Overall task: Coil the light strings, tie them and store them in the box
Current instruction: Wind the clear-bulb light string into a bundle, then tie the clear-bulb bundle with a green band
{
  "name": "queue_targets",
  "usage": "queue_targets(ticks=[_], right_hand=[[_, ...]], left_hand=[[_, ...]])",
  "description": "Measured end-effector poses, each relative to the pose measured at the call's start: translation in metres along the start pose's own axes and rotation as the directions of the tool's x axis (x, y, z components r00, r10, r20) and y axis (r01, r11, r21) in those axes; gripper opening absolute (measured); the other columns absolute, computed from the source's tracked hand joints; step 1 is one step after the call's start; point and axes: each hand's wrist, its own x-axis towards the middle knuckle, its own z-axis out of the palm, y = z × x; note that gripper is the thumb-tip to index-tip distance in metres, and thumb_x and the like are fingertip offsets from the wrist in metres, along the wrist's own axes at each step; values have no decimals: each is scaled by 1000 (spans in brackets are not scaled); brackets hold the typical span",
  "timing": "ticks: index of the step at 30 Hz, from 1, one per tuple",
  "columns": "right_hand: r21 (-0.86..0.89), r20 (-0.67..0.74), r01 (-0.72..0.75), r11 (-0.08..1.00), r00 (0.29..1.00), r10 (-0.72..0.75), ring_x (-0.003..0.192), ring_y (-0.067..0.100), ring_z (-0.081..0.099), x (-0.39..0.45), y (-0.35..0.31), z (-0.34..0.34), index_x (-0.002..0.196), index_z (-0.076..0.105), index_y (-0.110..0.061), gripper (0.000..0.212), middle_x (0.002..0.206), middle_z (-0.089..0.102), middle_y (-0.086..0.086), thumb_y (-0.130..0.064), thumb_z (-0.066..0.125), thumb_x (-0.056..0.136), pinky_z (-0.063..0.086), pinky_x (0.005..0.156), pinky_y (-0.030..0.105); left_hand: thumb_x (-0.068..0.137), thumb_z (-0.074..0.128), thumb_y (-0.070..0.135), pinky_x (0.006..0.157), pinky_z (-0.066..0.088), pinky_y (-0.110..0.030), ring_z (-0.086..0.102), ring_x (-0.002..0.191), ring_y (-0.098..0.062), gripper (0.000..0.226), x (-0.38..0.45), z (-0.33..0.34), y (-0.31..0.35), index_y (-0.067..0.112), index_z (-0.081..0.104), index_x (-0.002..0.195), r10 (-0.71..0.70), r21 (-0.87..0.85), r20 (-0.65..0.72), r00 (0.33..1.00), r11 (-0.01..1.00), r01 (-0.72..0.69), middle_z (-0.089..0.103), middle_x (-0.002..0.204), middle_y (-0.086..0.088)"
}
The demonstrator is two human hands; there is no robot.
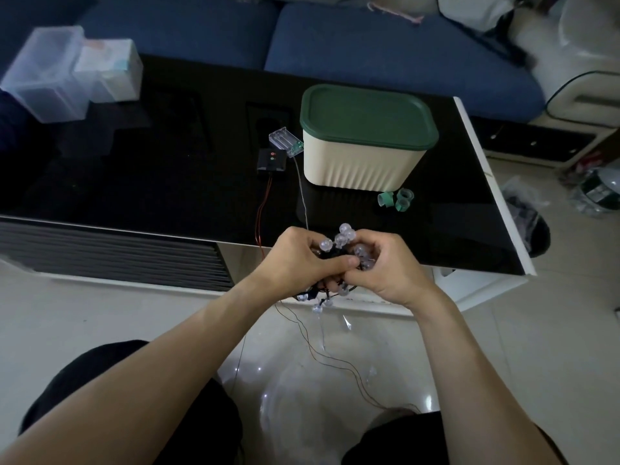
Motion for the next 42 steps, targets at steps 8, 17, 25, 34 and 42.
queue_targets(ticks=[8,17,25,34,42], right_hand=[[-57,-9,-23,998,1000,22,72,2,70,-3,-1,2,89,74,-33,43,80,75,-10,1,85,66,50,65,14],[-58,32,-40,998,999,42,78,21,72,0,0,1,95,69,-19,36,88,72,3,-1,83,67,61,74,41],[-40,83,-2,999,996,6,77,6,72,4,1,-3,99,72,-21,36,83,75,-9,3,80,74,54,72,21],[47,-5,-9,999,1000,9,88,9,74,10,3,-13,118,68,-11,44,96,77,-1,0,82,79,55,77,19],[25,46,-248,969,968,246,104,17,71,36,18,-62,111,70,-21,40,105,76,2,-25,85,74,57,88,30]], left_hand=[[82,67,60,73,52,-27,56,76,-13,52,14,-15,-19,9,67,89,92,428,117,989,894,-134,59,95,-12],[91,64,36,60,45,-20,58,61,-7,30,8,-14,-15,7,69,84,138,214,235,962,958,-190,66,68,1],[93,66,17,76,54,-24,68,82,-17,16,11,-28,-10,1,70,91,4,32,343,939,999,-16,72,84,-9],[96,57,8,78,52,-29,63,76,-19,16,10,-21,-10,1,65,85,-33,-337,318,948,930,145,63,73,-10],[103,49,21,56,43,-22,56,57,-12,34,10,-18,-6,5,62,76,-158,-190,299,941,957,221,63,63,-3]])
